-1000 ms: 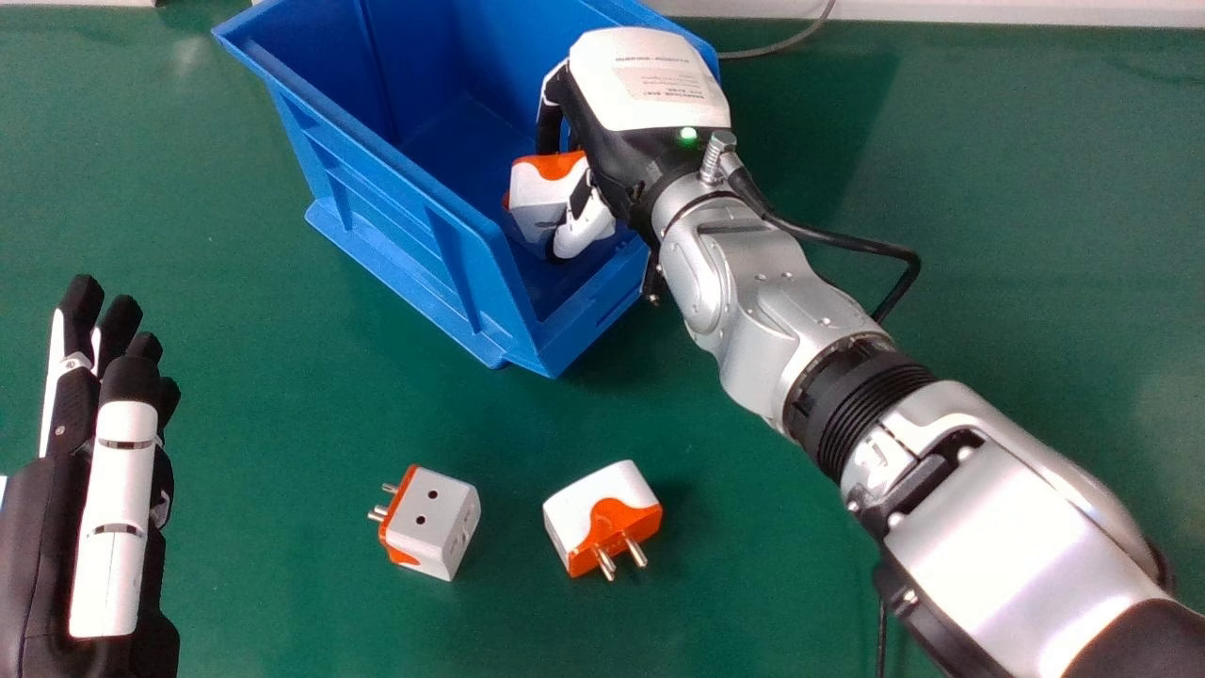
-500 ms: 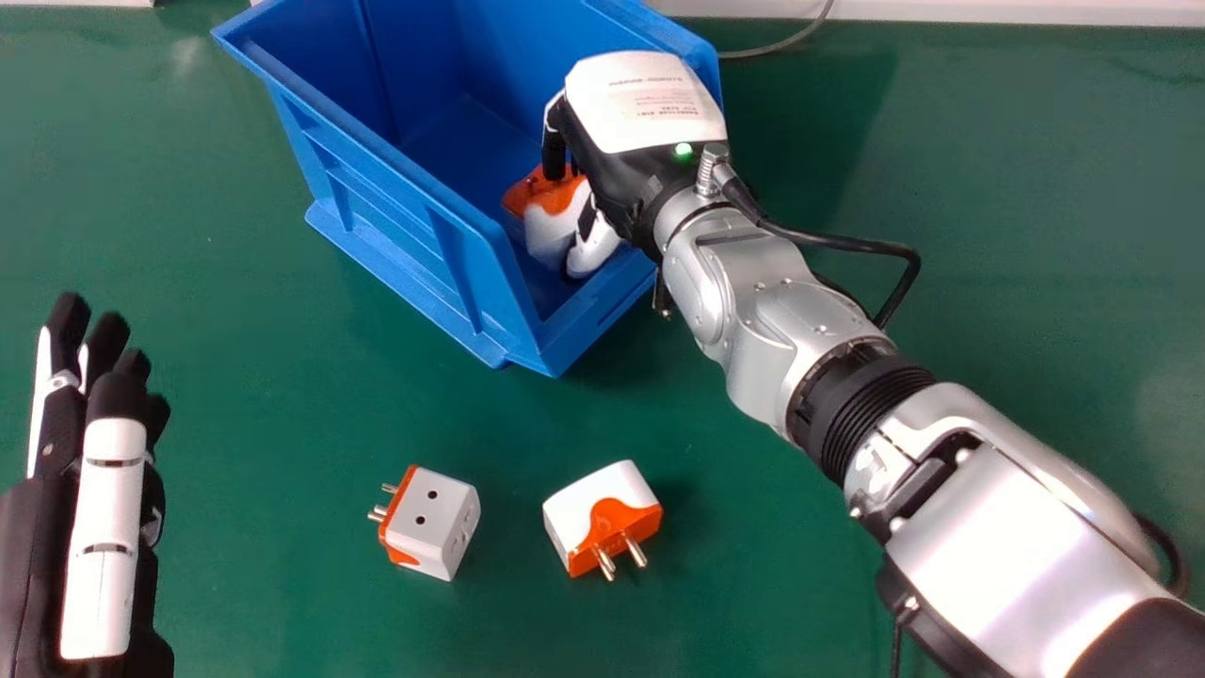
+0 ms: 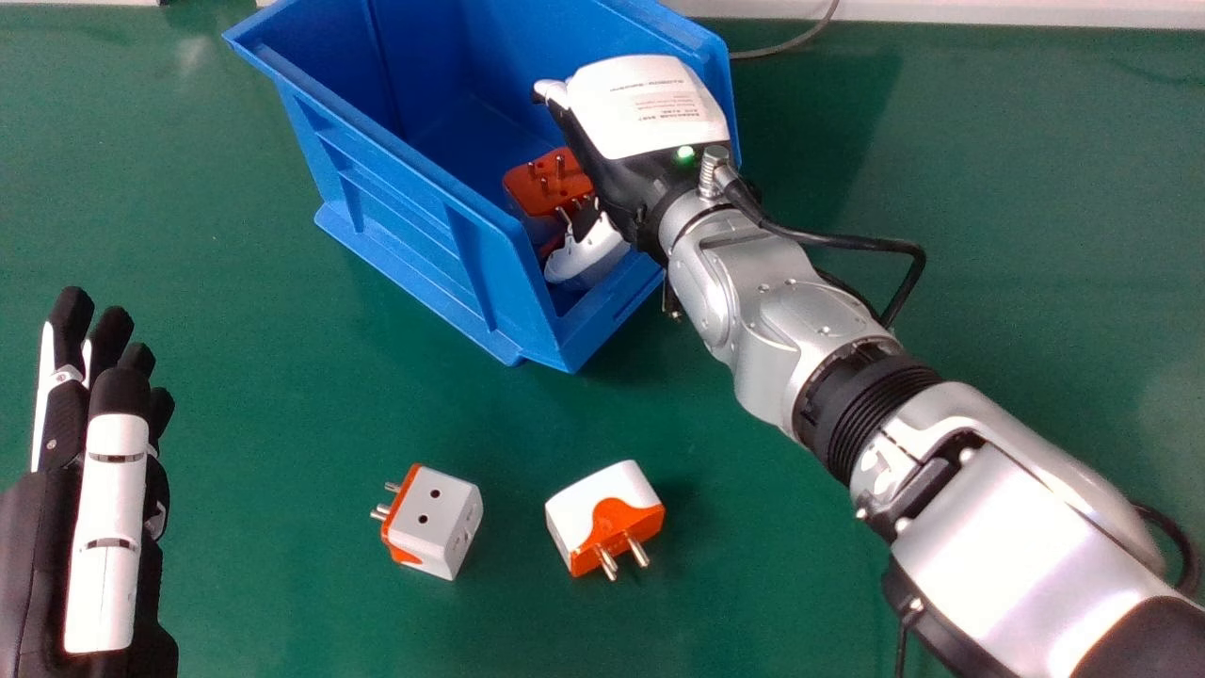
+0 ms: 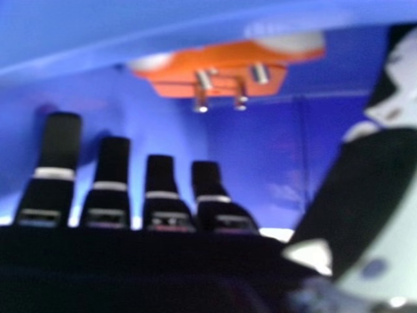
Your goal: Pick all objects and put in blue box
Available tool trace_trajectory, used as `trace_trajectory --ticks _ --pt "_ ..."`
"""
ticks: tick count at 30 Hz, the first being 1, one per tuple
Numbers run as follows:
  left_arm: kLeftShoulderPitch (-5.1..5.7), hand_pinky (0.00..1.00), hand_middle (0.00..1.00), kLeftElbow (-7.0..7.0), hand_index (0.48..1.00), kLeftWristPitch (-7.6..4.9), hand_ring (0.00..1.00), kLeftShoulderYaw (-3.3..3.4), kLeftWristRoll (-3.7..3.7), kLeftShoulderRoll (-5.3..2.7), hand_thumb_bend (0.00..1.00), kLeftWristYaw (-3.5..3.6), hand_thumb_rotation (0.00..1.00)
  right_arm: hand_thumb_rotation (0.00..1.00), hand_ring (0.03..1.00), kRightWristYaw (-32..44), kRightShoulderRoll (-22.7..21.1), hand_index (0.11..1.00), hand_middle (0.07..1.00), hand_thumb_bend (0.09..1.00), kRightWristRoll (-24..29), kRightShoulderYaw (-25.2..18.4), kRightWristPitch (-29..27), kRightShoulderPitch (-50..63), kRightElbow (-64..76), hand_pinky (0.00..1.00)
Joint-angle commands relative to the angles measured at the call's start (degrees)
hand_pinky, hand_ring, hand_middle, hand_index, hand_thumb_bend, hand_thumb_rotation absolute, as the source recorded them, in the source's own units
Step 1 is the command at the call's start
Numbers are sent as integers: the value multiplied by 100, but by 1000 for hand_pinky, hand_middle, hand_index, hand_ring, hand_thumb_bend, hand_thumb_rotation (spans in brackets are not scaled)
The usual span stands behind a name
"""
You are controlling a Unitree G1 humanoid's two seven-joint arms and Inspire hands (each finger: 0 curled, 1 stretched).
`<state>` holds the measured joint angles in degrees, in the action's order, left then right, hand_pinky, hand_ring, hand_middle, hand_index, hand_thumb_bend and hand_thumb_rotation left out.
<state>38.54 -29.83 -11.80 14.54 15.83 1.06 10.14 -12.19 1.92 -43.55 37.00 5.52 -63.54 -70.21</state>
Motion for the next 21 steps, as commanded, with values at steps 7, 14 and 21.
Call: trace_trajectory --ticks 7,14,21 --pt "-56 1000 1000 -86 1000 12 1000 47 31 96 464 30 1000 388 849 -178 -75 887 903 718 -25 -29 -13 -104 101 716" --pt "-167 1000 1000 -86 1000 79 1000 39 -70 105 459 -34 1000 357 841 -276 -154 877 895 707 -65 -13 -121 -147 214 709" --pt "-326 1000 1000 -79 1000 152 1000 18 -122 99 436 -105 1000 262 835 -574 -257 866 886 697 -114 6 -321 -170 387 702"
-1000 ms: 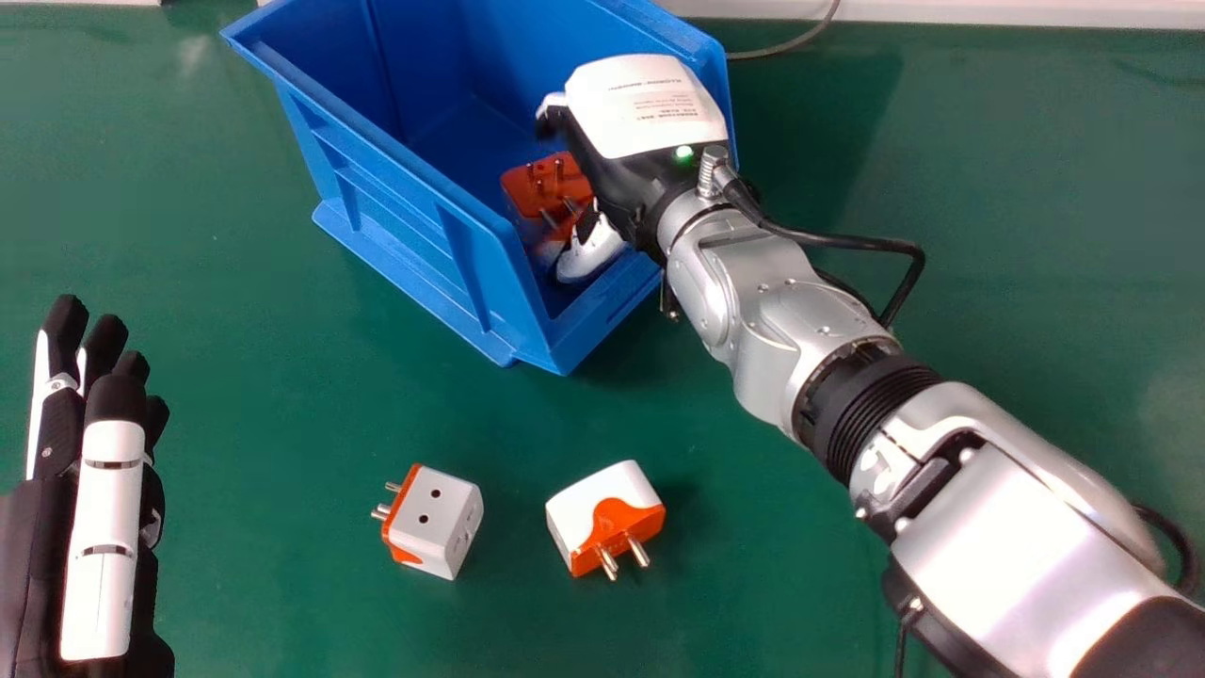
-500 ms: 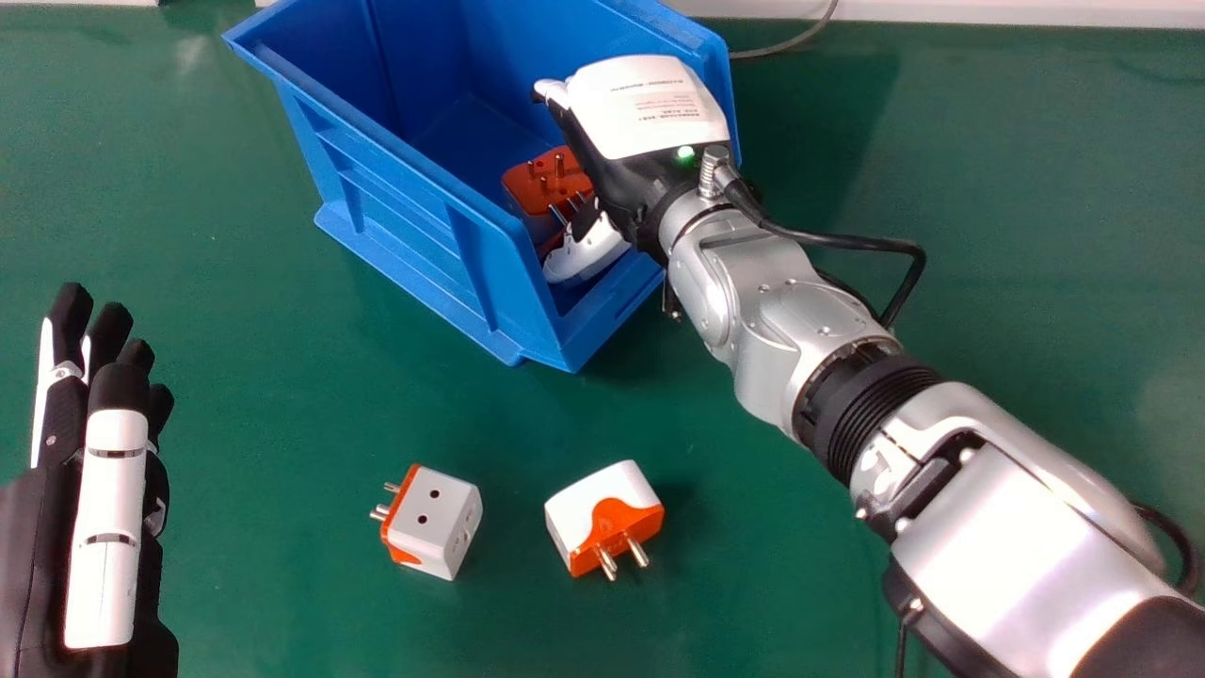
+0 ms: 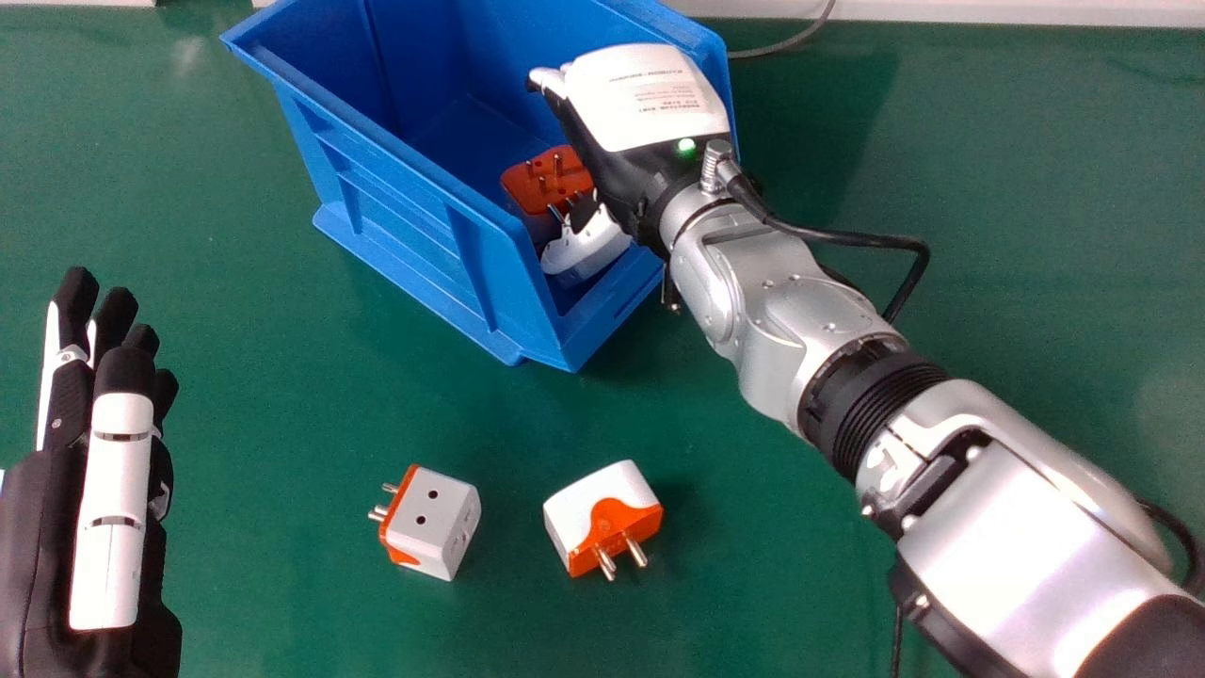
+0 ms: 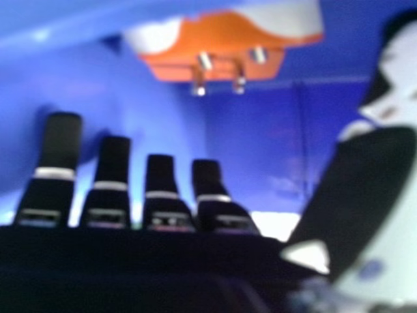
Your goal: Pick all objects and put in blue box
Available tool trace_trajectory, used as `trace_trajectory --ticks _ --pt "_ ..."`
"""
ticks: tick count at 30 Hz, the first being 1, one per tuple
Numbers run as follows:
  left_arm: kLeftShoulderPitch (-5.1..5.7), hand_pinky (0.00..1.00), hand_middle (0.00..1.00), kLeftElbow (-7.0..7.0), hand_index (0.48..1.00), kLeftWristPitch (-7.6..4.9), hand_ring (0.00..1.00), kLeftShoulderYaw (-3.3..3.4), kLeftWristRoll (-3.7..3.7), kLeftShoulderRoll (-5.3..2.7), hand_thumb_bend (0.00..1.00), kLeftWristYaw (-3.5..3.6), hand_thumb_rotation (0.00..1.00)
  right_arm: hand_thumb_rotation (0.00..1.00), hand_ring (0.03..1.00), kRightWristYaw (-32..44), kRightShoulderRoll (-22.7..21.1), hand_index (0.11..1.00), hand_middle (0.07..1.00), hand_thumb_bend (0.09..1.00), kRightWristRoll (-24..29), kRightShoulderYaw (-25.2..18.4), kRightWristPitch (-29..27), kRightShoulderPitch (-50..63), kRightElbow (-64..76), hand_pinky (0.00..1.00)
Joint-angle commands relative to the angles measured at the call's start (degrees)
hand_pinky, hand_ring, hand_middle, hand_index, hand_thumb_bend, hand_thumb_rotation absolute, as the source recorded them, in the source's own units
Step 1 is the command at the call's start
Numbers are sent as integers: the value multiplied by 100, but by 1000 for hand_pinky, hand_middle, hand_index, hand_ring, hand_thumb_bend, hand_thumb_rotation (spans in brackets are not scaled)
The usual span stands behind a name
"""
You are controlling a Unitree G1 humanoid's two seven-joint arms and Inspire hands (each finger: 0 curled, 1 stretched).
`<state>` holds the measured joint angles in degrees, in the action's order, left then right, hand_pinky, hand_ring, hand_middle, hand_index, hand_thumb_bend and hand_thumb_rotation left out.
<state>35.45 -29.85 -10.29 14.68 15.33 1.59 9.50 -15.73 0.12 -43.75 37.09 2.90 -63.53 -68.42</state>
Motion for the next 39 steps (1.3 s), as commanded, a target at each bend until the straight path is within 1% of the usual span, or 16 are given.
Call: trace_trajectory --ticks 1,7,8,10,13,15,16,17,19,21,23,28,30,34,36,39 --pt "-43 1000 1000 -74 1000 14 1000 3 -92 45 432 -56 1000 240 841 -258 -95 869 889 693 -98 -4 -87 -171 258 711" --pt "-239 1000 1000 36 1000 47 1000 -4 -163 70 457 -53 1000 162 832 -614 -255 858 877 708 -188 -5 -298 -89 670 699" --pt "-298 1000 1000 80 1000 30 1000 -9 -147 69 463 -39 1000 152 832 -599 -291 859 877 703 -198 -20 -307 -75 777 698" --pt "-409 1000 1000 199 1000 -63 1000 -15 -94 82 457 36 1000 134 839 -594 -372 865 881 683 -227 -51 -285 -14 1064 704" --pt "-535 1000 1000 255 1000 -33 1000 -42 -91 66 452 37 1000 122 841 -599 -515 868 882 677 -266 -94 -245 114 1531 708" --pt "-645 1000 1000 295 1000 39 998 -76 -136 54 462 -7 1000 89 840 -677 -640 864 879 661 -324 -113 -262 213 1822 719" --pt "-706 1000 1000 341 1000 21 998 -94 -194 97 469 19 1000 81 838 -682 -717 861 877 658 -355 -126 -267 275 2001 720" --pt "-769 1000 1000 419 1000 -54 997 -96 -281 130 476 30 1000 72 837 -689 -790 857 875 654 -383 -141 -270 345 2184 718" --pt "-875 1000 1000 535 1000 -145 999 -94 -360 173 502 50 1000 56 839 -739 -953 852 875 640 -479 -172 -306 499 2574 710" --pt "-1003 1000 1000 607 1000 -91 1000 -107 -390 178 537 -4 1000 37 833 -746 -1085 837 867 620 -540 -223 -329 606 2850 686" --pt "-1074 1000 1000 623 1000 -37 1000 -138 -440 134 544 -83 1000 30 833 -719 -1243 836 867 614 -577 -290 -328 762 3227 681" --pt "-1129 1000 995 595 1000 93 994 -241 -473 80 559 -210 1000 9 832 -459 -1589 834 862 598 -610 -564 -255 1325 4339 680" --pt "-1148 1000 993 571 1000 127 992 -299 -491 43 562 -283 1000 7 832 -328 -1745 833 861 593 -661 -672 -204 1576 4797 682" --pt "-1142 1000 995 626 1000 36 993 -351 -461 19 584 -285 1000 3 827 -36 -1957 823 852 615 -666 -1035 -32 2280 5940 671" --pt "-1104 1000 997 635 1000 -14 996 -374 -481 10 596 -275 1000 2 811 73 -2067 809 837 651 -741 -1185 28 2630 6463 647" --pt "-1048 1000 999 747 1000 -196 998 -380 -530 -27 601 -266 1000 1 787 263 -2234 790 817 679 -855 -1407 129 3291 7315 622"
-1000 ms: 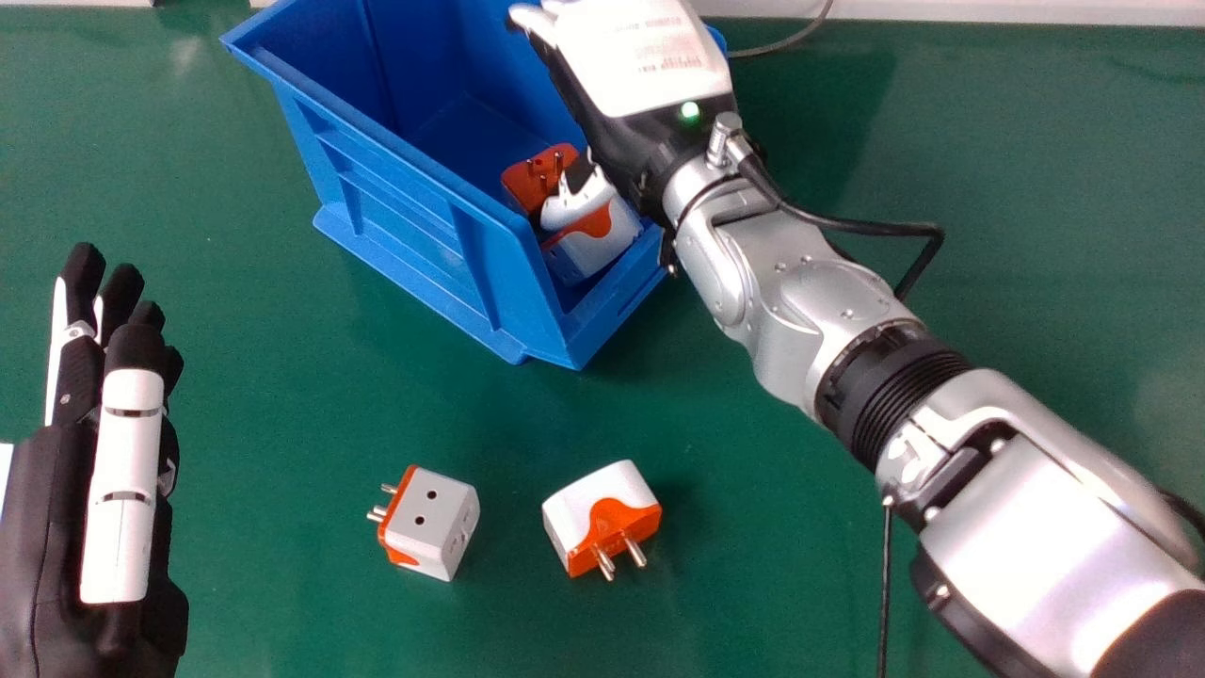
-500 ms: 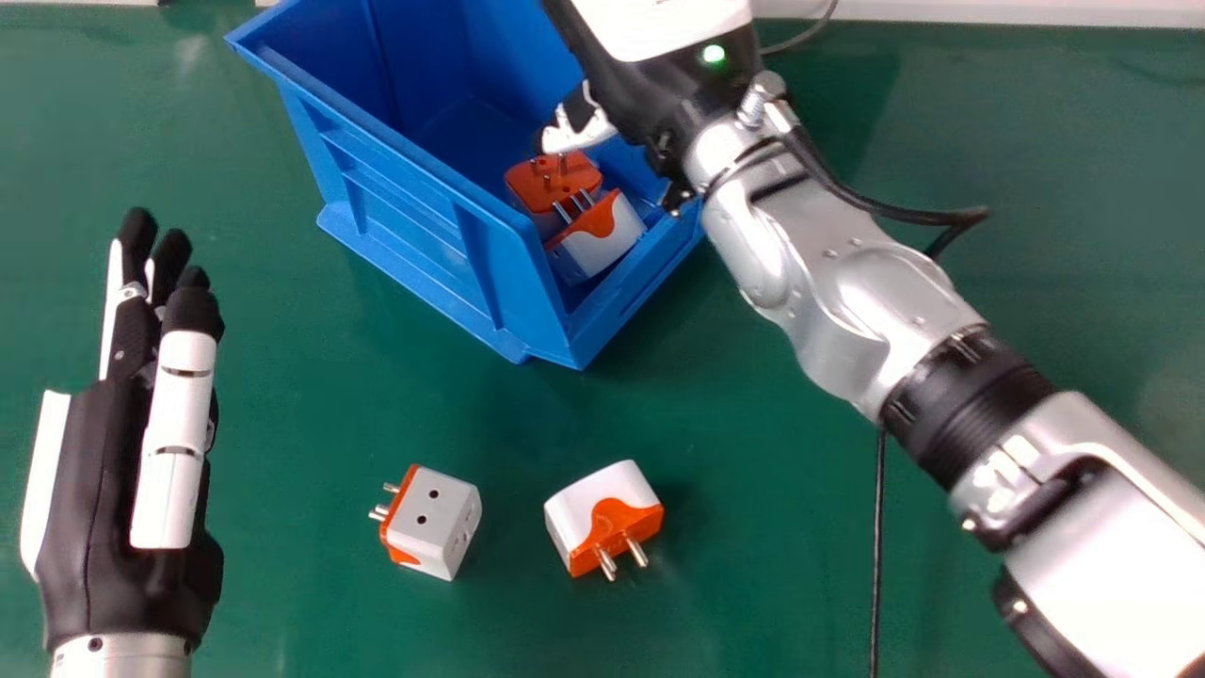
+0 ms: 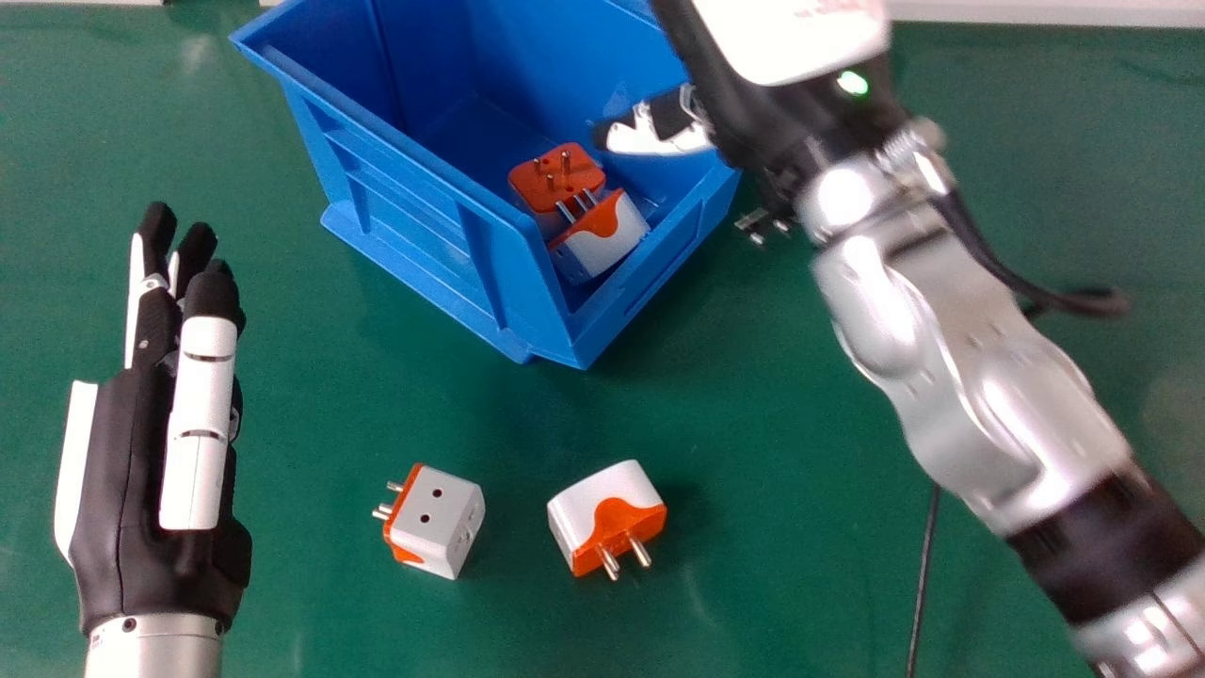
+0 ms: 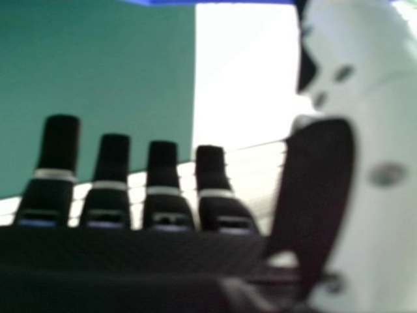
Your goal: Pick all objects and put in blue box
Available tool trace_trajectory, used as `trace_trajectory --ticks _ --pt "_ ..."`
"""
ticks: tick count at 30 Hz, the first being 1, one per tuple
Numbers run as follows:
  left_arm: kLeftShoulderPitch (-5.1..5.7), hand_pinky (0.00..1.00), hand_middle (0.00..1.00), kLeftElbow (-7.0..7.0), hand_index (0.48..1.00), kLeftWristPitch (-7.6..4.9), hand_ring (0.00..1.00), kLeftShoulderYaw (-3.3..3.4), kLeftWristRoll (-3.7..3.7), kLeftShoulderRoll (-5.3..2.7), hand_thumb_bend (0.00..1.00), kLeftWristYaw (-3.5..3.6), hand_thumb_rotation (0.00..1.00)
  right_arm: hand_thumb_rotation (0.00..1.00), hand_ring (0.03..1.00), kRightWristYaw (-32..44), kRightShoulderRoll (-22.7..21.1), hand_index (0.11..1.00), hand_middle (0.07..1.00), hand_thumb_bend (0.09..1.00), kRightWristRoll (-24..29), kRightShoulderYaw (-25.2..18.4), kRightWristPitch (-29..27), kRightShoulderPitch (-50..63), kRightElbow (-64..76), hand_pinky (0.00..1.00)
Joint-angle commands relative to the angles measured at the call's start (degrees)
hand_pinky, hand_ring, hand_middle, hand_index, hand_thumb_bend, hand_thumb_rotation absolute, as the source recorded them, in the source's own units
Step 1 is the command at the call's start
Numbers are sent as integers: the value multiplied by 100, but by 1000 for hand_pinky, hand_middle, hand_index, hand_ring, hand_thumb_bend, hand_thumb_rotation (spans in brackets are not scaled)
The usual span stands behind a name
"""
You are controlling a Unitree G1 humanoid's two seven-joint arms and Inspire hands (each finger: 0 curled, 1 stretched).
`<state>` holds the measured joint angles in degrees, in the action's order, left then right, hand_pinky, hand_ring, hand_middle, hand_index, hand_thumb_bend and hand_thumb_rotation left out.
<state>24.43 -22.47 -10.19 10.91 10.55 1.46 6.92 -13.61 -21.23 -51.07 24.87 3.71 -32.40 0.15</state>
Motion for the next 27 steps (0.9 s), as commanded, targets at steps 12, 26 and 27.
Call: trace_trajectory --ticks 12,26,27 --pt "157 1000 995 354 1000 -706 995 -57 -2 -155 568 42 1000 34 795 59 25 805 829 620 217 -815 -368 3060 2418 615" --pt "282 1000 991 337 1000 -719 988 -112 -56 -207 544 -32 1000 160 758 -809 724 776 802 630 346 -713 -1183 4950 2284 595" --pt "297 1000 990 354 1000 -750 989 -108 -56 -210 545 -26 1000 173 754 -862 753 773 799 631 332 -699 -1229 5025 2238 595"
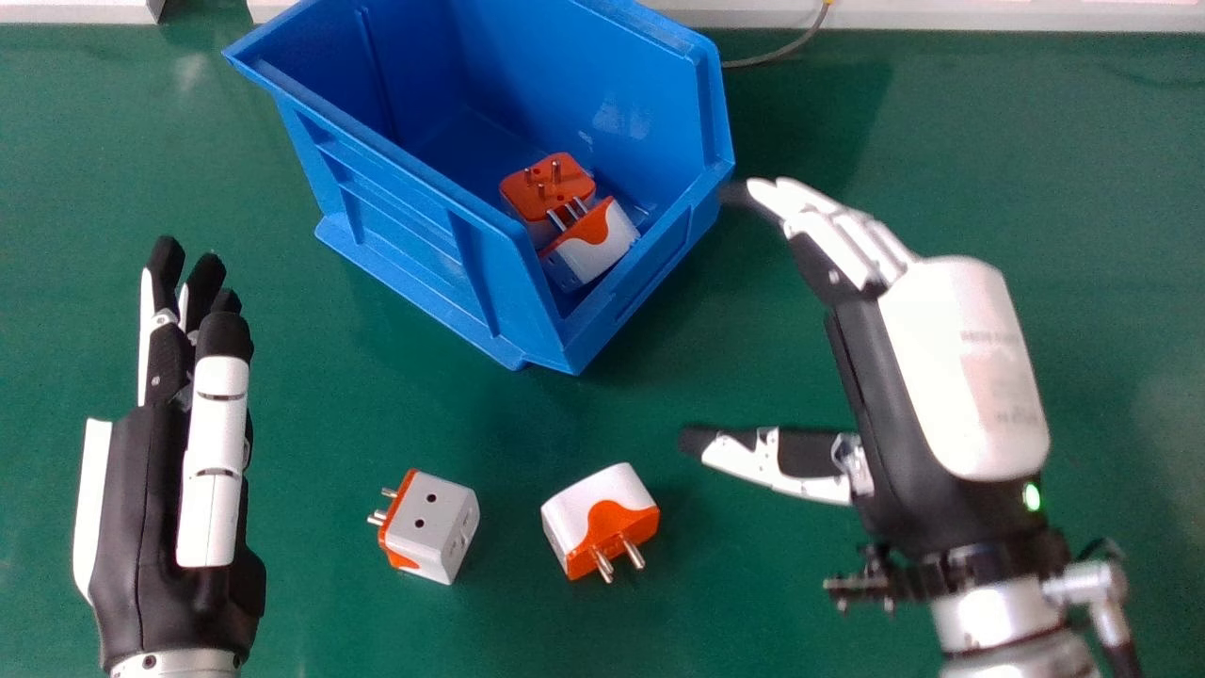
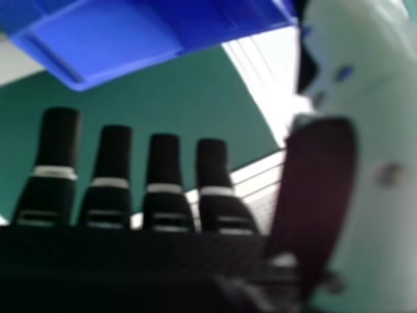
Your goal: Pick all objects and put in blue box
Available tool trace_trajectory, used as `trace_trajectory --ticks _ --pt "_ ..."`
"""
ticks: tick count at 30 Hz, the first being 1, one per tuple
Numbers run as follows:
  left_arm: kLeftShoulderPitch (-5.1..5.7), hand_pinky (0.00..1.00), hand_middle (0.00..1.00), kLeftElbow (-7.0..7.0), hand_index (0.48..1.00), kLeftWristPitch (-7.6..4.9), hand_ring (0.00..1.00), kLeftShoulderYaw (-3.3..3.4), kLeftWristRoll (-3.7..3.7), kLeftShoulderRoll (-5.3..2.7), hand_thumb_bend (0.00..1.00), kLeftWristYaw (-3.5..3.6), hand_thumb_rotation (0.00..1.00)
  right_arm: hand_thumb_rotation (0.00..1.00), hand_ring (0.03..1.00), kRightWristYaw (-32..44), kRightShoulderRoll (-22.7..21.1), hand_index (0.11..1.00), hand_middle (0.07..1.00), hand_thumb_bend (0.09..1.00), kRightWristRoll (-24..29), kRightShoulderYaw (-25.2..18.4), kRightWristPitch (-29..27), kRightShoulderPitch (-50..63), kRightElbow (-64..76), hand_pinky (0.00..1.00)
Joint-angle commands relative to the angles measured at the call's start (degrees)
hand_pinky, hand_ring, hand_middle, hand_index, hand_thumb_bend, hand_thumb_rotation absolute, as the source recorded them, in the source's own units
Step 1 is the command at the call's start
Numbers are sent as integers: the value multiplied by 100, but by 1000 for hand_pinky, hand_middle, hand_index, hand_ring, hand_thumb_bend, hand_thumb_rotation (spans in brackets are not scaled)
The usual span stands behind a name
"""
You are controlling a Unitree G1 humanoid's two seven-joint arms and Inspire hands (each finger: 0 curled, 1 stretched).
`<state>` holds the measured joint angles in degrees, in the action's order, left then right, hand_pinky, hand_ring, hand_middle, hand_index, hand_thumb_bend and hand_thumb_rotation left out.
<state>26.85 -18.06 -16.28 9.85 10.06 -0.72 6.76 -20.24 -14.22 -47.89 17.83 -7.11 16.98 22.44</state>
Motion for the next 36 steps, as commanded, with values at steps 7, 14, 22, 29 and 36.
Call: trace_trajectory --ticks 7,14,22,29,36 --pt "176 1000 996 -94 1000 -184 995 -18 13 -15 538 3 1000 225 735 -307 246 765 792 634 -97 203 -185 490 -294 588" --pt "220 1000 994 -65 1000 -274 996 -3 28 -8 542 31 1000 289 761 125 507 780 813 684 -250 491 289 793 -259 621" --pt "232 1000 993 -26 1000 -346 997 6 33 9 555 79 1000 372 817 846 612 832 868 720 -740 825 1088 1030 35 681" --pt "249 1000 991 -85 1000 -297 996 2 40 -20 548 34 1000 523 918 1346 638 924 951 762 -1288 1130 1550 945 142 787" --pt "264 1000 985 -97 1000 -322 992 24 59 -24 550 23 1000 656 979 1805 741 981 987 746 -1698 1347 1928 833 204 919"
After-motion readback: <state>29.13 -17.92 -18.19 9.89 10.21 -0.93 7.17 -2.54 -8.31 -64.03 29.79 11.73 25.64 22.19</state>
